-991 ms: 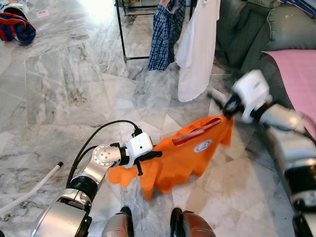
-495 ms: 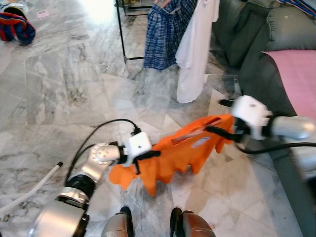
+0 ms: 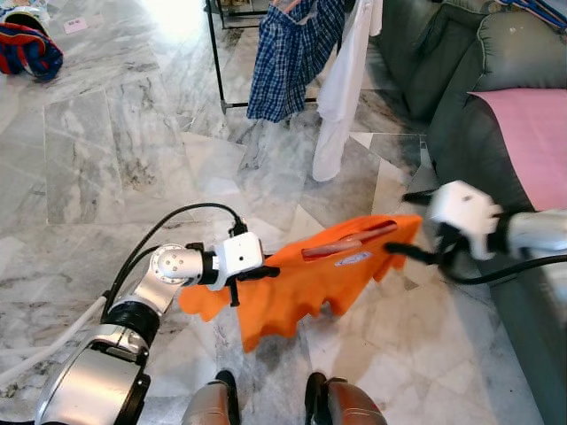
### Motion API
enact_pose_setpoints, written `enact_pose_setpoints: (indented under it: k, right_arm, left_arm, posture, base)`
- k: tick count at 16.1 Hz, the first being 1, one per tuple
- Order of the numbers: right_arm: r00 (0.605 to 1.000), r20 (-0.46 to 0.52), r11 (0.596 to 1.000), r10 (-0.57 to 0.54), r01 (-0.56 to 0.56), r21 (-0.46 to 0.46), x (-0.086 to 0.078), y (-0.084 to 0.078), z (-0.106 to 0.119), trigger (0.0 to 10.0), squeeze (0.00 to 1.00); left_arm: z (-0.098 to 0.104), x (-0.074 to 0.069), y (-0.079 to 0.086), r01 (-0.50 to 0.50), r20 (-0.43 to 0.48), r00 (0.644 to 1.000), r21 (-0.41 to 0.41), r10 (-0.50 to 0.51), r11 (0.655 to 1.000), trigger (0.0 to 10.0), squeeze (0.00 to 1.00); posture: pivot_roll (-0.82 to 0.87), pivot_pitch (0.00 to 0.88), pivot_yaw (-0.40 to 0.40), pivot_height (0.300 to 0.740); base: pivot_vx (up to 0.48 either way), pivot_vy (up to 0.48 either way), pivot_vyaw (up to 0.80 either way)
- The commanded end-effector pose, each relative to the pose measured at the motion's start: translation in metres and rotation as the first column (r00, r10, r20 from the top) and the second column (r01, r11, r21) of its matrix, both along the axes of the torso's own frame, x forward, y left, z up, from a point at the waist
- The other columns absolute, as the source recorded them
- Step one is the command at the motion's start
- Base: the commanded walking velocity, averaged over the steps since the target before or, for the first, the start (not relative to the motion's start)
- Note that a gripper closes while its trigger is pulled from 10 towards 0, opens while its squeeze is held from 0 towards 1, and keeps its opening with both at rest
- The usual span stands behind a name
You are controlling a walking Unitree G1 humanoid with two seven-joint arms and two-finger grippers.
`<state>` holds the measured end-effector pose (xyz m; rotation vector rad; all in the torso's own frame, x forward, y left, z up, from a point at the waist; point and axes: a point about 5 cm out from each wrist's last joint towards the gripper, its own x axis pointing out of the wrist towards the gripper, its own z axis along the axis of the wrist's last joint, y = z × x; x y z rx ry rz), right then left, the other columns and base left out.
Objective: Hang hanger
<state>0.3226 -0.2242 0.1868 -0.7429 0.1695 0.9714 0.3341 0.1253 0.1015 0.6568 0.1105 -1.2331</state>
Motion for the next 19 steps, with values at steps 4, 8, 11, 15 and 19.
enact_pose_setpoints:
  k: [4, 8, 11, 15, 19]
  right_arm:
    - [0.993, -0.064, 0.994, 0.103, -0.105, -0.028, 0.001, 0.016, -0.012, 10.0, 0.0]
    - [0.981, -0.117, 0.983, 0.158, -0.167, -0.073, 0.002, 0.022, -0.023, 3.6, 0.0]
    - [0.98, -0.111, 0.976, 0.165, -0.178, -0.123, 0.005, 0.021, -0.023, 0.0, 0.0]
    - [0.979, -0.077, 0.951, 0.189, -0.202, -0.233, 0.011, 0.019, -0.018, 0.0, 0.0]
    - [0.979, -0.071, 0.946, 0.193, -0.205, -0.251, 0.014, 0.018, -0.017, 0.0, 0.0]
  left_arm:
    - [0.016, 0.001, -0.019, 0.124, 0.066, 0.99, 0.0, -0.124, 0.992, 0.0, 0.0]
    - [0.023, -0.001, -0.028, 0.175, 0.089, 0.981, -0.01, -0.174, 0.984, 0.0, 0.0]
    - [0.023, -0.001, -0.03, 0.184, 0.089, 0.979, -0.007, -0.182, 0.983, 0.0, 0.0]
    - [0.023, -0.001, -0.03, 0.19, 0.085, 0.978, 0.004, -0.189, 0.982, 0.0, 0.0]
    - [0.021, -0.002, -0.03, 0.193, 0.08, 0.978, 0.01, -0.193, 0.981, 0.0, 0.0]
  posture:
    - [-0.01, 0.278, -0.011, 0.74]
    - [-0.01, 0.277, -0.013, 0.74]
    - [-0.01, 0.274, -0.013, 0.74]
    - [-0.01, 0.271, -0.013, 0.74]
    - [-0.01, 0.267, -0.015, 0.74]
  base:
    - [0.0, 0.0, 0.0]
    - [0.0, 0.0, 0.0]
    - [0.0, 0.0, 0.0]
    - [0.0, 0.0, 0.0]
    - [0.0, 0.0, 0.0]
